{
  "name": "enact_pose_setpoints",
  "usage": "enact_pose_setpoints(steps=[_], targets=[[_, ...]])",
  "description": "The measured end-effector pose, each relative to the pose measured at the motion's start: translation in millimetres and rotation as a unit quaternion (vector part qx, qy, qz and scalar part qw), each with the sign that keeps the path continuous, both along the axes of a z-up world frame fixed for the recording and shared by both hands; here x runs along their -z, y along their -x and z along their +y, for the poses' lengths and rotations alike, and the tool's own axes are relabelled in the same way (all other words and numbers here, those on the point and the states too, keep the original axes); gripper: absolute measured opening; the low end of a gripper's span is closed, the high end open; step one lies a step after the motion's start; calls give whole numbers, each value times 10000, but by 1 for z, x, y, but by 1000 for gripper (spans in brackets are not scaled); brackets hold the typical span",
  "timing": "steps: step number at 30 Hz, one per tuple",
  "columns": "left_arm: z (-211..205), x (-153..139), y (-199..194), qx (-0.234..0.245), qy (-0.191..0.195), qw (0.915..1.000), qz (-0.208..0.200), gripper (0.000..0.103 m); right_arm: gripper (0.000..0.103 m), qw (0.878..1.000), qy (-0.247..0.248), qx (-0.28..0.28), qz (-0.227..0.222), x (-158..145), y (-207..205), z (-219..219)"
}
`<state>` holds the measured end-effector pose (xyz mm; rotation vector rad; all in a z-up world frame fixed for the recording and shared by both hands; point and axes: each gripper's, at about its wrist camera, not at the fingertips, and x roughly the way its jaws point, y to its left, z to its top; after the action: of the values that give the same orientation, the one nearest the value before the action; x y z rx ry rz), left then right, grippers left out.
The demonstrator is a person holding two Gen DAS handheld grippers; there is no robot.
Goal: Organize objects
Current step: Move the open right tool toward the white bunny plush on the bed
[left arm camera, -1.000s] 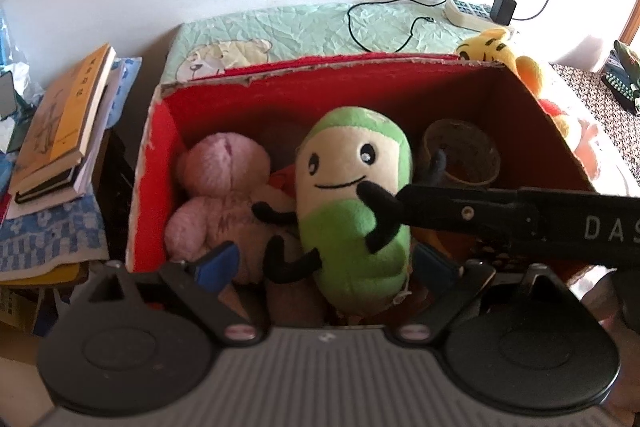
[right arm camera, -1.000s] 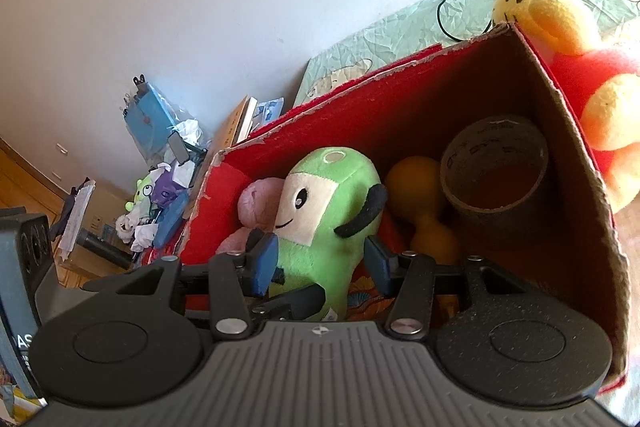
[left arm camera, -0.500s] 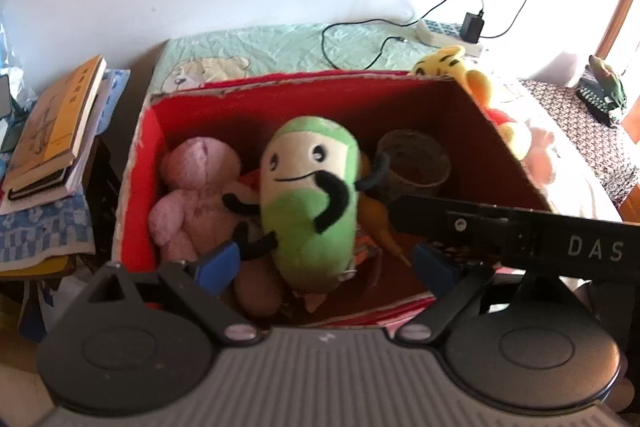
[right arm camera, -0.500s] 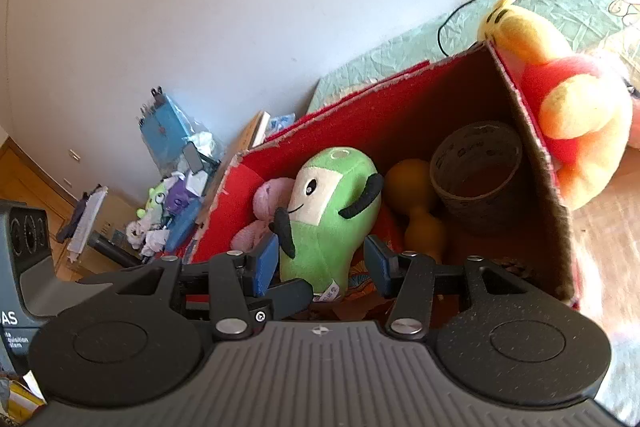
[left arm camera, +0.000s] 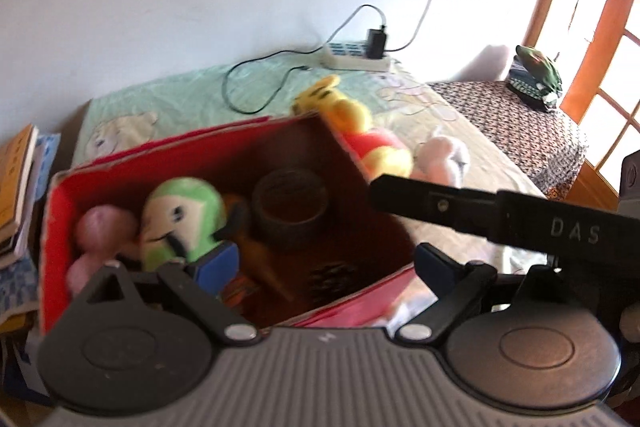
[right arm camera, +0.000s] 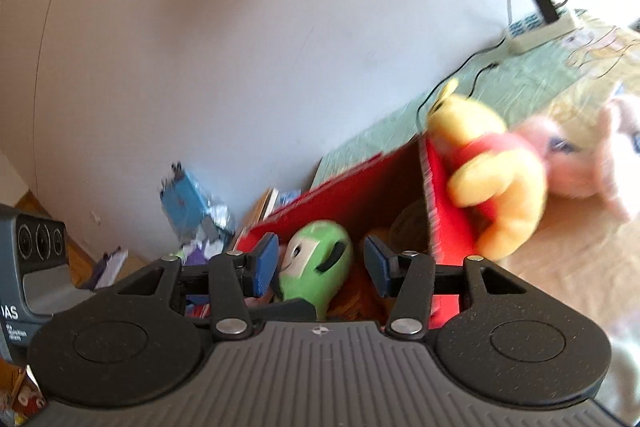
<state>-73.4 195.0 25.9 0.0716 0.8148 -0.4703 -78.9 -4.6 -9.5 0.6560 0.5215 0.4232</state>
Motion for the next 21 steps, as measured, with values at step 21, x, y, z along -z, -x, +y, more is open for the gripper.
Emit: enact_pose_setpoints(steps=[21], targets=[[-185, 28, -6, 847, -161, 9962, 158, 95, 52, 9780, -562, 1500, 1339, 61, 3, -198]])
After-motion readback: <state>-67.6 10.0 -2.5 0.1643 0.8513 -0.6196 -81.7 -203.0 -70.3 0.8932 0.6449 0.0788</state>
